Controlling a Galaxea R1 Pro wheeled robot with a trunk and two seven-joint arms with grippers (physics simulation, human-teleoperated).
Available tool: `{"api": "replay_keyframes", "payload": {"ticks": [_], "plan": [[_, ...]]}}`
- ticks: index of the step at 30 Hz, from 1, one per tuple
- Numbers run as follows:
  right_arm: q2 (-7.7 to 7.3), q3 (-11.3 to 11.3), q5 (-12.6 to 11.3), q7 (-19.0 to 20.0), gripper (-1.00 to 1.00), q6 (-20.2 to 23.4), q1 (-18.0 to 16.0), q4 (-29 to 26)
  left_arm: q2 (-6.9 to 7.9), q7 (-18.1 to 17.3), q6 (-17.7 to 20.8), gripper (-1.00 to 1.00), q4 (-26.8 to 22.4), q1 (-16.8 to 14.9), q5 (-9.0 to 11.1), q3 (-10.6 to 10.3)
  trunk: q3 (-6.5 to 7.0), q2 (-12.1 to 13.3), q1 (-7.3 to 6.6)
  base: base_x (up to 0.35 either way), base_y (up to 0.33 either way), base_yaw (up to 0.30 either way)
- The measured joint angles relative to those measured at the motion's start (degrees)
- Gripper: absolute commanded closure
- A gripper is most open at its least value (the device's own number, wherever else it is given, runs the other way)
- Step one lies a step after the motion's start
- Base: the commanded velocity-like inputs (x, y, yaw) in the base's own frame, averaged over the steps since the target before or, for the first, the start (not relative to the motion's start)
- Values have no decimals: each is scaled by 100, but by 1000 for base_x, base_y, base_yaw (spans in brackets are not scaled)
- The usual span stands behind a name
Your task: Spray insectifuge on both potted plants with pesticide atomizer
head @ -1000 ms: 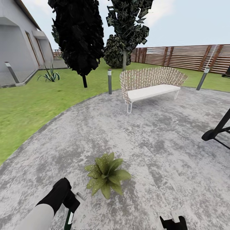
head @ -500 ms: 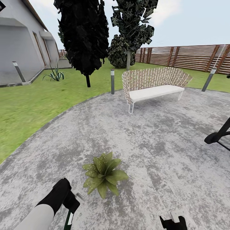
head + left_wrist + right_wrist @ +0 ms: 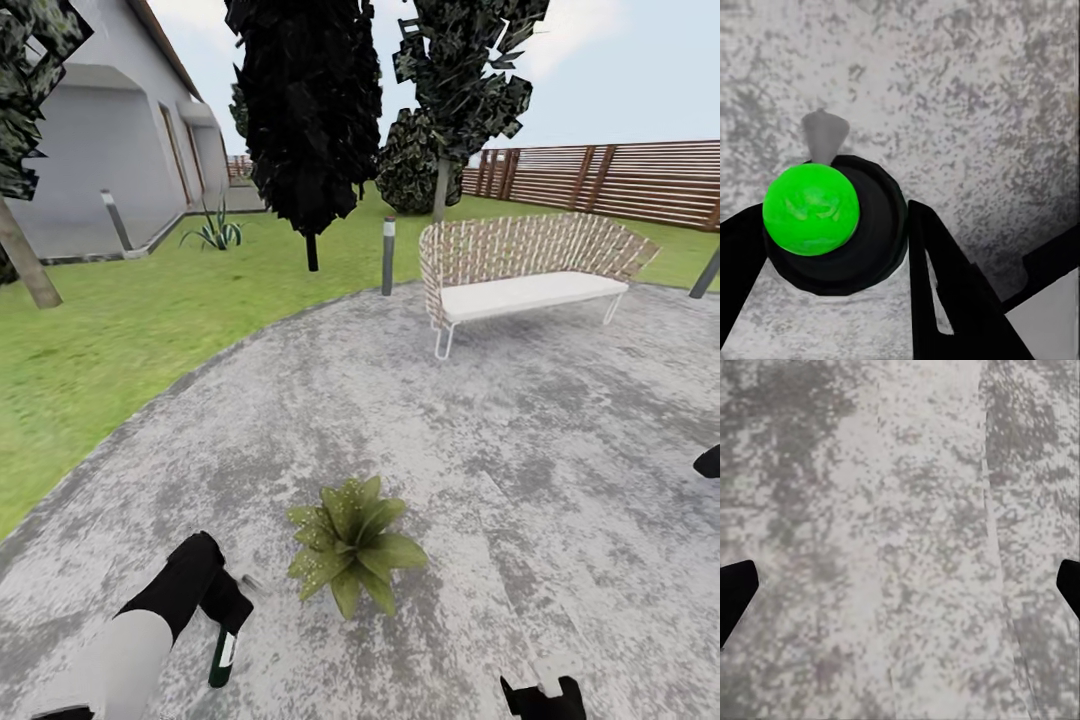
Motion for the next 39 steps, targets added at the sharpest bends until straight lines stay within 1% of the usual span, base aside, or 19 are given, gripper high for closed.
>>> {"api": "replay_keyframes", "payload": {"ticks": [1,2,3,4,5,6,10,16,17,19,21,30,39], "plan": [[-3,0,0,0,-100,0,0,0,7,-159,0,100,1,-62,-6,-4,0,0,0,0,0,73],[-4,3,0,0,-100,0,0,3,13,-384,-2,100,-2,-119,-101,-47,0,0,0,0,0,24],[-9,5,6,5,-100,0,0,8,14,-697,-8,100,-4,-159,-447,-184,0,0,0,0,0,10],[-12,6,8,7,-100,0,0,13,12,-1011,-5,100,-12,-171,-755,-241,0,0,0,0,0,4],[-14,6,9,8,-100,0,0,16,15,-1232,-5,100,-19,-177,-900,-264,0,0,0,57,-104,1],[-15,6,10,8,-100,-1,0,16,14,-1344,-6,100,-26,-178,-973,-274,0,0,0,93,-172,1],[-15,6,7,3,-100,-1,0,17,-20,-1393,12,100,-243,-146,-1008,-278,0,0,-1,122,-231,0],[-19,6,9,-1,-100,-5,0,21,-25,-1374,19,100,-303,-119,-1011,-283,0,0,-1,99,-258,0],[-32,5,12,-1,-100,-8,0,26,-29,-1368,20,100,-304,-118,-1011,-280,0,0,-1,83,-265,0],[-111,10,17,-1,-100,-9,0,34,-26,-1362,19,100,-304,-118,-1011,-267,0,0,-1,46,-267,0],[-138,14,13,2,-100,-5,0,34,-21,-1361,19,100,-304,-117,-1011,-258,0,0,0,11,-268,0],[-97,7,-9,-1,-100,-1,0,25,-7,-1361,20,100,-304,-126,-1011,-231,0,0,0,1,-269,6],[-94,6,1,1,-100,4,-1,27,-9,-1363,27,100,-306,-125,-1011,-225,0,0,0,1,-270,242]]}}
